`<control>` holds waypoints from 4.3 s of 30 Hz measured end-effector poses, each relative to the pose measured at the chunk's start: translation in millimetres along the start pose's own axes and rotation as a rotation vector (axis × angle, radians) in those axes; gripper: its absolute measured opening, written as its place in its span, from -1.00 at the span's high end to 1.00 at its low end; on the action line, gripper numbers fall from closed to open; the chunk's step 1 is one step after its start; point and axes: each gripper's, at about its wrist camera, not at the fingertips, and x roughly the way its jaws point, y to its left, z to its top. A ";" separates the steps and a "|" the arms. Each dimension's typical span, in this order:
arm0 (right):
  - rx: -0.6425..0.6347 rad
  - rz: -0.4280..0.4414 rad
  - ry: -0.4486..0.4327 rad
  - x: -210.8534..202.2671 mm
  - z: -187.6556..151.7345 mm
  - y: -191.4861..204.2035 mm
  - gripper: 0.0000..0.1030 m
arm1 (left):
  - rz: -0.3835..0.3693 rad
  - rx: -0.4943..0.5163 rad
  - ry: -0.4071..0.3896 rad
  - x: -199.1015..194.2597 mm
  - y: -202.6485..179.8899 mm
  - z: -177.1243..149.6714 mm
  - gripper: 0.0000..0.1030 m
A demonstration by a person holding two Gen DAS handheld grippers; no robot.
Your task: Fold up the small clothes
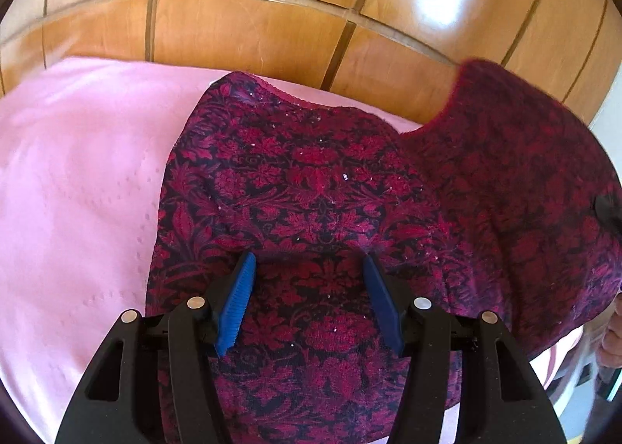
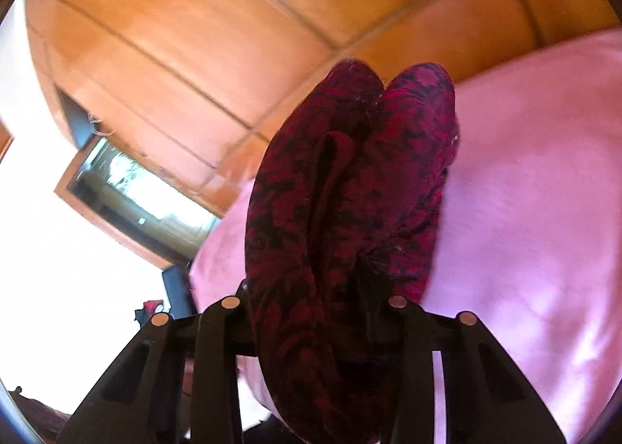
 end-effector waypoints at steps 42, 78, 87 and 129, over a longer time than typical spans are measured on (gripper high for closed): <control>-0.501 0.061 0.191 102.5 -60.6 125.8 -0.30 | -0.284 -0.094 0.063 -20.8 71.9 83.8 0.63; -0.357 -0.325 0.270 263.3 75.7 80.3 -0.20 | 0.101 -0.086 -0.063 -48.9 90.6 33.8 0.64; -0.432 -0.428 0.286 304.0 72.2 61.8 -0.27 | 0.149 -0.074 -0.083 -52.3 85.3 33.5 0.64; -0.016 -0.125 0.125 138.9 8.1 3.6 -0.88 | 0.315 -0.039 -0.130 -89.3 72.1 7.5 -0.11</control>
